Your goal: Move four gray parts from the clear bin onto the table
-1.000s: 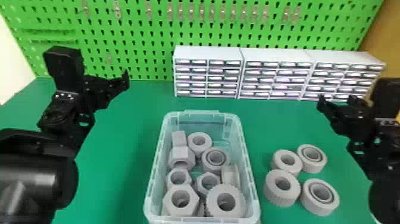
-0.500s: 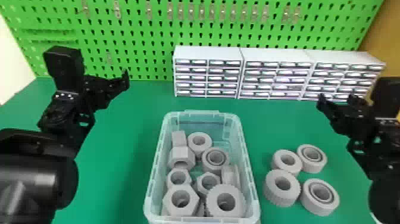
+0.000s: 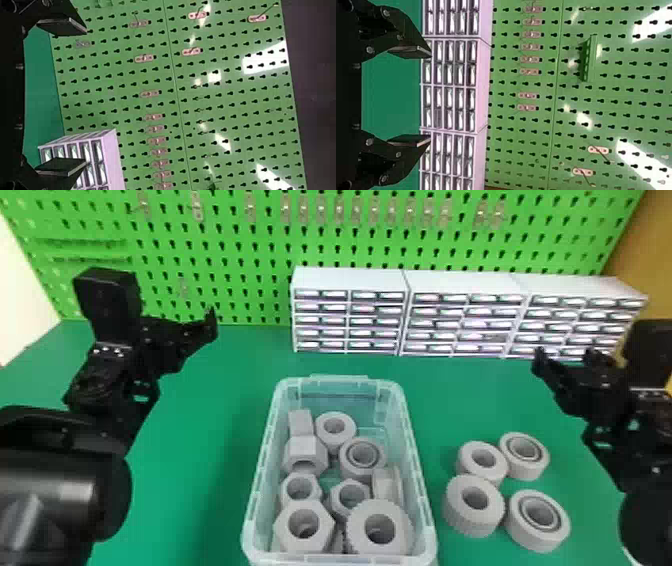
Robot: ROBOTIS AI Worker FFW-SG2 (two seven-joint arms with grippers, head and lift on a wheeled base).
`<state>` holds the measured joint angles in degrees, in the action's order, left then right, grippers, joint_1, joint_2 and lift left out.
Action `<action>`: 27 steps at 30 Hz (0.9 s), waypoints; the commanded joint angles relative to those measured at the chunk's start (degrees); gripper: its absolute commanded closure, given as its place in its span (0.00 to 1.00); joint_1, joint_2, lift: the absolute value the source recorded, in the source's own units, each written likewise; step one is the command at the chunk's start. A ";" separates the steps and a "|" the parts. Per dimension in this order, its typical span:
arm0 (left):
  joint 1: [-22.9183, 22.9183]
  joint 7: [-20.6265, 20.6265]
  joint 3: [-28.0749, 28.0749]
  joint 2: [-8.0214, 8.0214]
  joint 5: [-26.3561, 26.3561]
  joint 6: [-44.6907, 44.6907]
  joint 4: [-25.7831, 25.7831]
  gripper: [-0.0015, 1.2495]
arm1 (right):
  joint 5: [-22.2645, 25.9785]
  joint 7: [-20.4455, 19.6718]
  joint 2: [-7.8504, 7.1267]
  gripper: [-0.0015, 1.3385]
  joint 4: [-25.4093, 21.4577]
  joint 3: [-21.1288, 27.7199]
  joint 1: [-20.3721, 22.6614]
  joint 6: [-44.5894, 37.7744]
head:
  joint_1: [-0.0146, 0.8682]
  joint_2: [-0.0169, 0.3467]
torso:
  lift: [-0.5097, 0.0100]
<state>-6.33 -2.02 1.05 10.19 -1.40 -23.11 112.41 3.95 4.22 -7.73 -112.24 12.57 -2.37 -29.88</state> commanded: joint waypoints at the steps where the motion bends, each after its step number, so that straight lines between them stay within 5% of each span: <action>1: 0.00 0.00 0.00 0.00 0.00 0.00 0.00 0.10 | 0.01 0.00 0.00 0.38 0.00 0.00 0.00 0.00 | 0.79 0.12 | 0.89; 27: -0.09 0.00 0.09 0.00 0.00 0.00 0.00 0.10 | 0.10 0.00 0.00 0.38 -0.09 0.09 -0.09 0.00 | 0.79 0.12 | 0.89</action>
<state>-6.40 -2.02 1.06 10.19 -1.40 -23.11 112.41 3.99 4.22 -7.67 -112.32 12.66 -2.40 -29.88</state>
